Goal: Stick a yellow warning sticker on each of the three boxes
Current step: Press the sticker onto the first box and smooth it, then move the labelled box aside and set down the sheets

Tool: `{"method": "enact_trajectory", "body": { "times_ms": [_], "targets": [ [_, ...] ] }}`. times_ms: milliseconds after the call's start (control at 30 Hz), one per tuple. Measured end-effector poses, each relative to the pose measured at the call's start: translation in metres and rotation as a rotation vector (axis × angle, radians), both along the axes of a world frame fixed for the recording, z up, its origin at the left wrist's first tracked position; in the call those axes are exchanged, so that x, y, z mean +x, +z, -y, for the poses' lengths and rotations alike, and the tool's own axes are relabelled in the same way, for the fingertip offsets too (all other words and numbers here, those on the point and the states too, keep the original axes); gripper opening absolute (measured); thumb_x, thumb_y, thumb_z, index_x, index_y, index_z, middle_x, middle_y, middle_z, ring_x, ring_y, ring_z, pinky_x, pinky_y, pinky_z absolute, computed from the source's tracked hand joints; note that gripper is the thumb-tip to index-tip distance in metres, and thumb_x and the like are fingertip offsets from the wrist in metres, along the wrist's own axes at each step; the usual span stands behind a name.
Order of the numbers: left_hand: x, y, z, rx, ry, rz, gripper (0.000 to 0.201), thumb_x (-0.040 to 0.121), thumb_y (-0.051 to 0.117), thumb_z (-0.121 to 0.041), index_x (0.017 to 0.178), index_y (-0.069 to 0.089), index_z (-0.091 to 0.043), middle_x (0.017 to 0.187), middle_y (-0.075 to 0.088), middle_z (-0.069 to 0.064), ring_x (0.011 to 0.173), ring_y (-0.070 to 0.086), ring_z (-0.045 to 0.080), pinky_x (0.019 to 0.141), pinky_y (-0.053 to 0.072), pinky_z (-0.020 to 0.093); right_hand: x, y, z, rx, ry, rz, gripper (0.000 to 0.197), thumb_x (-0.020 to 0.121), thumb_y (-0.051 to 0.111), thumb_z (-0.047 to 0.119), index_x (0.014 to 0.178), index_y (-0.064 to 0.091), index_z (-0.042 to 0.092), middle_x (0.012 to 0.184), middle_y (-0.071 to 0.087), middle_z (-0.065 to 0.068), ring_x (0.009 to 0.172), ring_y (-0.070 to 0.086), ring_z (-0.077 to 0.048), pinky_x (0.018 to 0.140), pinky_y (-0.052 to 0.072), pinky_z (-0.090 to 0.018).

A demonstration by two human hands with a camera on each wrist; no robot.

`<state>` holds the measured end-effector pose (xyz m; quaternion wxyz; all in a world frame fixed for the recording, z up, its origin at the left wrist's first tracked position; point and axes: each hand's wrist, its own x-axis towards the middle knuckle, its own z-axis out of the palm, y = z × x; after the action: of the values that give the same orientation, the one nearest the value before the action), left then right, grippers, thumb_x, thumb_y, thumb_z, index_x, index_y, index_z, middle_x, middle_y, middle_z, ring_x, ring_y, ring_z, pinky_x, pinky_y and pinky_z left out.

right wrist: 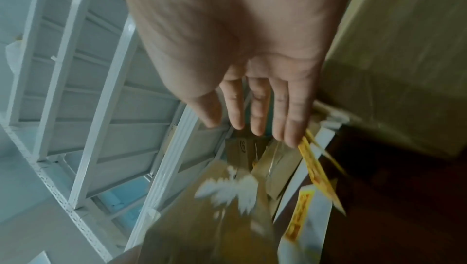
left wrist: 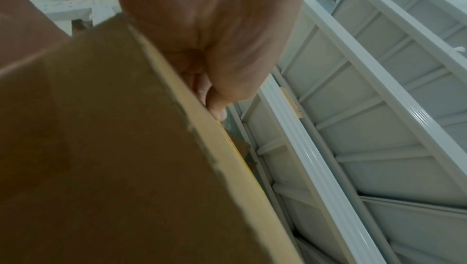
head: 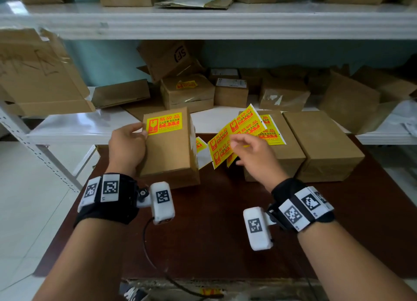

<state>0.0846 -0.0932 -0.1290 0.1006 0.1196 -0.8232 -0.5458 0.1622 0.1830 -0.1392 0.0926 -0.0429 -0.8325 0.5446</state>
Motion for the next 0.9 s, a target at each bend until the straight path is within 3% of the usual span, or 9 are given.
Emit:
{"method": "enact_trajectory", "body": {
  "times_ms": [167,300,367,467,600,667,767,833,900],
  "targets": [
    [-0.006,-0.015,-0.017,0.095,-0.184,0.058,0.037,0.084,0.068,-0.032,0.121,0.070,-0.025,0.099,0.077,-0.006,0.103,0.070,0.019,0.093,0.057,0.044,0.006,-0.018,0.034,-0.134,0.226,0.199,0.064,0.088,0.058,0.066,0.143,0.053,0.033,0.137,0.059,0.015,0.127,0.054,-0.005,0.110,0.045,-0.039],
    [-0.001,-0.011,-0.028,0.138,-0.370,0.135,0.022,0.100,0.054,-0.005,0.118,0.064,-0.016,0.096,0.071,-0.002,0.086,0.070,0.010,0.064,0.058,0.019,0.009,-0.027,0.043,-0.242,0.150,0.244,0.049,0.093,0.063,0.052,0.137,0.057,0.033,0.128,0.065,0.015,0.117,0.060,-0.005,0.103,0.049,-0.036],
    [0.000,-0.010,-0.022,0.204,-0.454,0.193,0.028,0.104,0.044,-0.002,0.122,0.063,-0.011,0.107,0.074,0.005,0.099,0.072,0.017,0.073,0.060,0.023,0.009,-0.030,0.040,-0.252,0.097,0.243,0.040,0.096,0.064,0.042,0.134,0.061,0.030,0.122,0.069,0.012,0.112,0.064,-0.010,0.099,0.053,-0.038],
    [-0.003,-0.016,-0.009,0.251,-0.466,0.233,0.034,0.103,0.042,-0.002,0.131,0.059,-0.010,0.124,0.070,0.007,0.116,0.066,0.023,0.094,0.056,0.041,0.006,-0.030,0.036,-0.272,0.061,0.238,0.030,0.101,0.058,0.033,0.128,0.067,0.023,0.113,0.073,0.008,0.107,0.068,-0.014,0.085,0.055,-0.033],
    [-0.017,-0.047,0.009,-0.204,-0.308,0.184,0.038,0.095,0.062,-0.013,0.134,0.062,-0.014,0.131,0.065,0.007,0.123,0.059,0.023,0.110,0.043,0.041,0.004,-0.031,0.038,-0.251,0.000,0.220,0.025,0.103,0.053,0.030,0.118,0.072,0.022,0.105,0.075,0.004,0.102,0.070,-0.021,0.086,0.056,-0.037],
    [-0.020,-0.060,0.012,-0.427,-0.380,0.244,0.048,0.094,0.065,-0.026,0.141,0.056,-0.023,0.144,0.057,0.002,0.137,0.048,0.023,0.120,0.029,0.041,0.004,-0.032,0.039,-0.219,-0.031,0.190,0.022,0.103,0.053,0.030,0.111,0.072,0.024,0.104,0.074,0.006,0.102,0.068,-0.019,0.092,0.055,-0.038],
    [-0.018,-0.071,0.005,-0.754,-0.541,0.471,0.054,0.098,0.053,-0.048,0.150,0.037,-0.044,0.164,0.025,0.010,0.154,0.010,0.033,0.125,0.002,0.047,0.003,-0.032,0.040,-0.141,-0.058,0.141,0.027,0.103,0.054,0.032,0.123,0.069,0.022,0.111,0.071,0.010,0.106,0.064,-0.011,0.099,0.052,-0.038],
    [-0.017,-0.076,0.000,-0.851,-0.586,0.580,0.060,0.096,0.050,-0.059,0.150,0.025,-0.055,0.168,-0.001,0.013,0.153,-0.010,0.040,0.123,0.001,0.056,0.003,-0.033,0.040,-0.094,-0.059,0.129,0.031,0.102,0.054,0.034,0.127,0.067,0.022,0.112,0.070,0.011,0.106,0.064,-0.009,0.099,0.053,-0.037],
    [-0.018,-0.080,0.001,-0.915,-0.595,0.595,0.065,0.096,0.049,-0.060,0.152,0.017,-0.056,0.168,-0.009,0.010,0.152,-0.014,0.040,0.121,0.002,0.061,0.004,-0.033,0.041,-0.041,-0.064,0.130,0.039,0.099,0.055,0.040,0.132,0.064,0.021,0.119,0.070,0.009,0.111,0.063,-0.011,0.101,0.052,-0.039]
  ]
}}
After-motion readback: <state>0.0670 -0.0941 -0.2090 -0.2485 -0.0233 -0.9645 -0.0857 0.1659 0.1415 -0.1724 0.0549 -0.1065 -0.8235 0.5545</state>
